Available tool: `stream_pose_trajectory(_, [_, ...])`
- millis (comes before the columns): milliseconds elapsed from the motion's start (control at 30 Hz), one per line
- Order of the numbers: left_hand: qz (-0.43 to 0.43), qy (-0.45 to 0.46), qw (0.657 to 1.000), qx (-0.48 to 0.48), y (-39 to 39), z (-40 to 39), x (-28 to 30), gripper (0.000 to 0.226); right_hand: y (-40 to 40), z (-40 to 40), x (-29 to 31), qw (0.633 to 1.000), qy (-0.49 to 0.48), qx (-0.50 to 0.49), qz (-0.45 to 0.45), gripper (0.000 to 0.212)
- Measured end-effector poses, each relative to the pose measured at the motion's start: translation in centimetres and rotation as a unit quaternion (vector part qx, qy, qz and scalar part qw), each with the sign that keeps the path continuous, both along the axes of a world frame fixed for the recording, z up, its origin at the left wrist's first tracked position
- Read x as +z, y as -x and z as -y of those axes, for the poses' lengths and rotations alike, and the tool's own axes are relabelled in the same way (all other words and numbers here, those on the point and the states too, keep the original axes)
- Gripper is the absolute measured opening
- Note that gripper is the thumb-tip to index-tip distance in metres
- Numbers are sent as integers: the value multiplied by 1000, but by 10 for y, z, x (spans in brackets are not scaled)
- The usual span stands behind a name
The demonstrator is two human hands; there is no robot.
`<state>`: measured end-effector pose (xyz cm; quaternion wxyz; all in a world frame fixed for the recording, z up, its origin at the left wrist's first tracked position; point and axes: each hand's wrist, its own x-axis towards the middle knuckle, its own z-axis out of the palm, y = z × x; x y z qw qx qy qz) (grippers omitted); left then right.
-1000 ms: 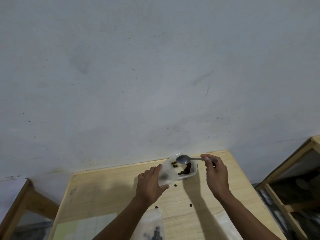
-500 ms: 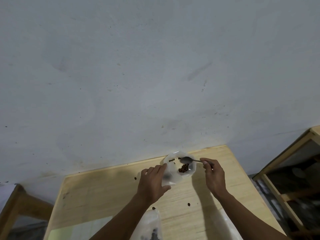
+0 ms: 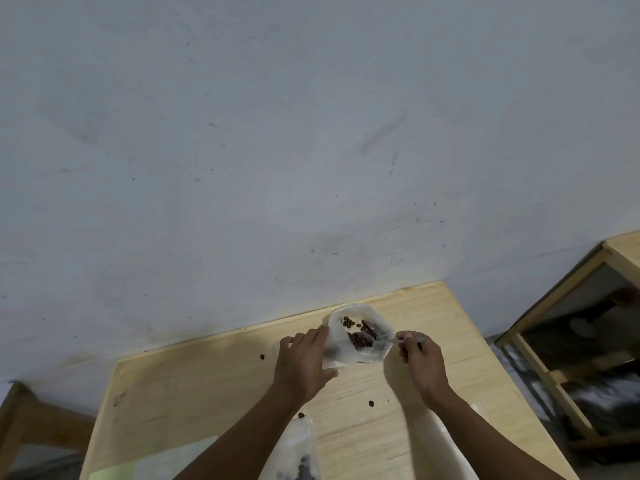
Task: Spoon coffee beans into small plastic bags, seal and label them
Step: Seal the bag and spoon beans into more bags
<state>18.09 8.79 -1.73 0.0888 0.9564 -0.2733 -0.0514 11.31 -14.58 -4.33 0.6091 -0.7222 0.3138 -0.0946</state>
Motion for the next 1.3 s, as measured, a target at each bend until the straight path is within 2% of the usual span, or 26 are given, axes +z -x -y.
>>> stream_pose_trajectory(167, [-1, 5, 1000, 4, 2, -3, -1, 85, -7, 2, 8, 992, -105, -58, -36, 28])
stream_pose_trajectory(267, [-1, 17, 1000, 8, 4, -5, -2, 85, -9, 4, 11, 986, -136, -85, -50, 28])
stream_pose_trajectory(700, [-37, 63, 995, 63, 9, -17, 2, 87, -10, -5, 54, 987, -136, -76, 25, 25])
stream_pose_trajectory(933, [-58, 72, 991, 99, 12, -15, 14, 83, -8, -21, 79, 994, -94, -9, 51, 24])
stream_pose_trajectory(1133, [-68, 100, 986, 114, 17, -17, 24, 83, -3, -48, 95, 993, 22, 94, 74, 24])
stream_pose_trajectory(1300, [-64, 125, 982, 127, 23, -27, 31, 83, 1, -57, 98, 979, 84, 141, 117, 19])
